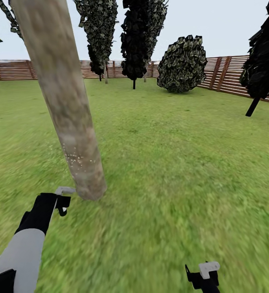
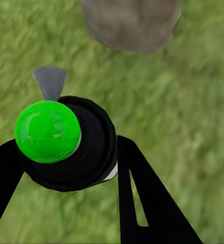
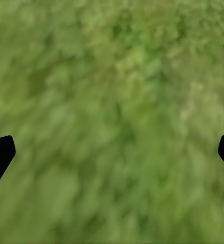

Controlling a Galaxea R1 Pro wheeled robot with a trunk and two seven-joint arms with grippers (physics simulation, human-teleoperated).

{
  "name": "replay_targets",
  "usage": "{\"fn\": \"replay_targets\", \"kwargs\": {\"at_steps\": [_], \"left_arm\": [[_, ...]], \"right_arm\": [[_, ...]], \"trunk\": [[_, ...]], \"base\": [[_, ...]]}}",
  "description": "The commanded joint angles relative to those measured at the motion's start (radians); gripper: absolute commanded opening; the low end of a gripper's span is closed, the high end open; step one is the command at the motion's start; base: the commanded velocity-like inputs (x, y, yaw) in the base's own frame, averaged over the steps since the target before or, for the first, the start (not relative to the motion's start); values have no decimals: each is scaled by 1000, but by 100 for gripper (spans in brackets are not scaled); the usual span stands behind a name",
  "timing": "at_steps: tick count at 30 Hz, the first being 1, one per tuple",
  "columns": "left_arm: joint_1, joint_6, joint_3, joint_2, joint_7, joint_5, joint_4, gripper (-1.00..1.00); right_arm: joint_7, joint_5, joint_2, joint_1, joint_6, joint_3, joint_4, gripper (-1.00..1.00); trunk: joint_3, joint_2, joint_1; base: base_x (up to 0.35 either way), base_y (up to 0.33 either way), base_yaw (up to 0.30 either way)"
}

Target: In the garden, pick up the pesticide atomizer on the floor and spray pesticide onto both trees until each tree trunk is fully covered.

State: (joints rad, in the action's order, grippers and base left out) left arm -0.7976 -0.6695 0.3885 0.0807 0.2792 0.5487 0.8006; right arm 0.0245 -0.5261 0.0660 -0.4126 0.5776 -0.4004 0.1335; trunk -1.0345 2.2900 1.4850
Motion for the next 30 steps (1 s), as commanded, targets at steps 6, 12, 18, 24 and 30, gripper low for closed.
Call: {"fn": "replay_targets", "kwargs": {"at_steps": [6,12,18,24,30], "left_arm": [[0,2,2,4,1,8,1,-100],[37,19,-16,-51,2,6,0,-100],[45,71,5,-41,1,10,-1,-100],[70,73,48,28,0,8,-1,-100],[71,74,48,19,0,4,-46,-100]], "right_arm": [[0,0,0,0,-1,0,0,100],[0,0,0,0,-1,0,0,100],[0,0,0,0,-1,0,0,100],[0,0,0,0,-1,0,0,100],[0,0,0,0,-1,0,0,100]], "trunk": [[0,0,0],[0,0,0],[0,0,0],[0,0,0],[0,0,0]], "base": [[62,0,0],[144,-75,0],[177,-60,0],[6,-7,0],[82,-205,0]]}}
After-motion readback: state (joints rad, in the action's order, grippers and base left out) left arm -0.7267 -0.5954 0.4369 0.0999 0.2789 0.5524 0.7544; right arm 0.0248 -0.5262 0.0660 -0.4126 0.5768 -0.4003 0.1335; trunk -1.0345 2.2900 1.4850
